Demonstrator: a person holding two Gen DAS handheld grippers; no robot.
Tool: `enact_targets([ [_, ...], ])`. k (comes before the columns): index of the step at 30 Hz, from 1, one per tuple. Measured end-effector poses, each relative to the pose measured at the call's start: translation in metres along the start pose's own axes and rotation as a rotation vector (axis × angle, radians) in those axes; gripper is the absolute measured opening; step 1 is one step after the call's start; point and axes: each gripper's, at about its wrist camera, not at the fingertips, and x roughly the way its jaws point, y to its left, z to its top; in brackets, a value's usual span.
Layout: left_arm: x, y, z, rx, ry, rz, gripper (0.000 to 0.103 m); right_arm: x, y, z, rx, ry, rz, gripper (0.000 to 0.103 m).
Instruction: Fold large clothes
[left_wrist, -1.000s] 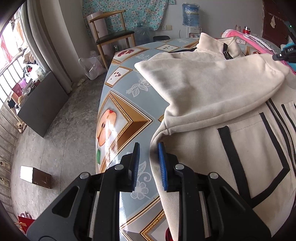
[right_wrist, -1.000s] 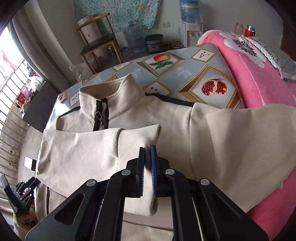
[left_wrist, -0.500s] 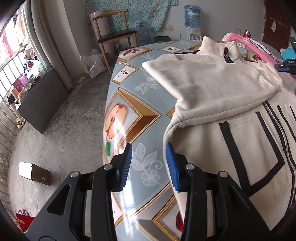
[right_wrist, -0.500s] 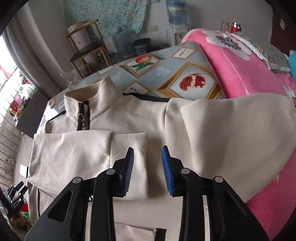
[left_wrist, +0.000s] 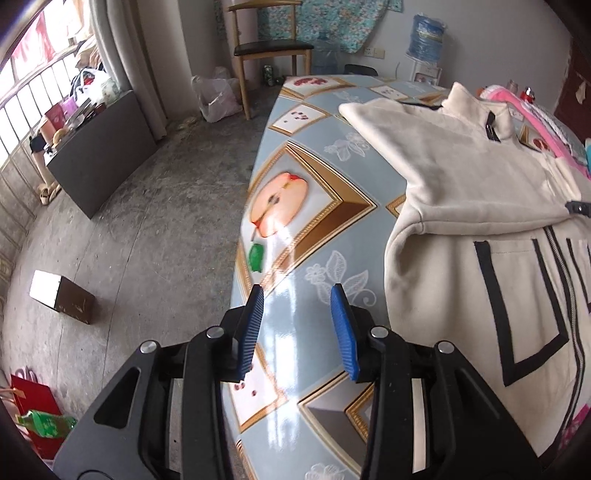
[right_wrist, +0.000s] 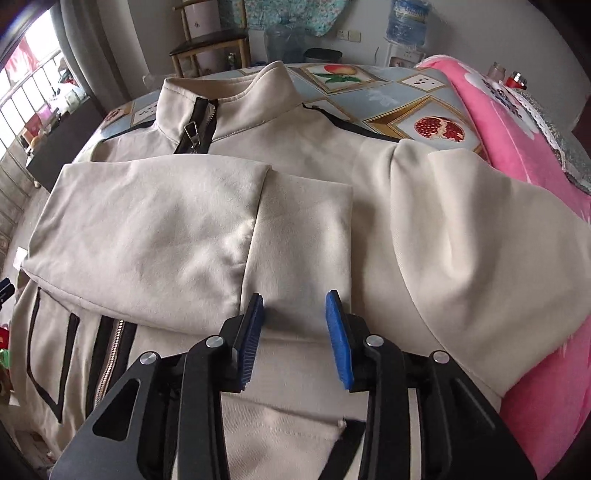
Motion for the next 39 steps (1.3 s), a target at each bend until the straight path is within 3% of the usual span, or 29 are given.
enact_targets([
  [1,-0.005,0.002,0.001,-0.004,-0.008,-0.001,0.037,-0.010,0.001,-0.003,0.001,-0.013,0.018,0.037],
  [4,-0.023,0.003,0.004,-0.002,-0.033,-0.011,0.040,-0.037,0.007,-0.020,-0.016,-0.041,0.069,0.062],
  [5,-0.028,0.000,0.006,0.004,-0.040,-0.017,0.043,-0.041,0.011,-0.029,-0.029,-0.041,0.078,0.064],
  [9,-0.039,-0.020,0.019,0.043,-0.058,-0.052,0.052,-0.028,0.028,-0.063,-0.086,0.027,0.050,0.065],
  [11,-0.037,-0.037,0.030,0.073,-0.045,-0.060,0.062,-0.010,0.032,-0.079,-0.114,0.093,0.026,0.065],
  [13,-0.033,-0.051,0.041,0.092,-0.032,-0.073,0.069,-0.011,0.032,-0.086,-0.139,0.074,0.016,0.068],
  [15,-0.026,-0.069,0.054,0.112,-0.009,-0.093,0.071,-0.018,0.019,-0.082,-0.083,0.068,0.058,0.068],
  [17,-0.014,-0.087,0.067,0.133,0.019,-0.104,0.072,-0.035,-0.006,-0.072,0.011,0.022,0.115,0.068],
  [19,-0.001,-0.104,0.079,0.150,0.039,-0.117,0.082,-0.047,-0.038,-0.063,0.108,-0.022,0.118,0.068],
  [29,0.083,-0.173,0.116,0.221,0.145,-0.083,0.082,-0.067,-0.270,-0.051,0.764,-0.172,0.094,0.068],
  [34,0.094,-0.181,0.120,0.244,0.123,-0.067,0.088,-0.054,-0.374,-0.064,1.015,-0.211,0.030,0.068],
  [39,0.100,-0.170,0.118,0.215,0.117,-0.099,0.095,-0.041,-0.445,-0.076,1.203,-0.299,0.007,0.067],
])
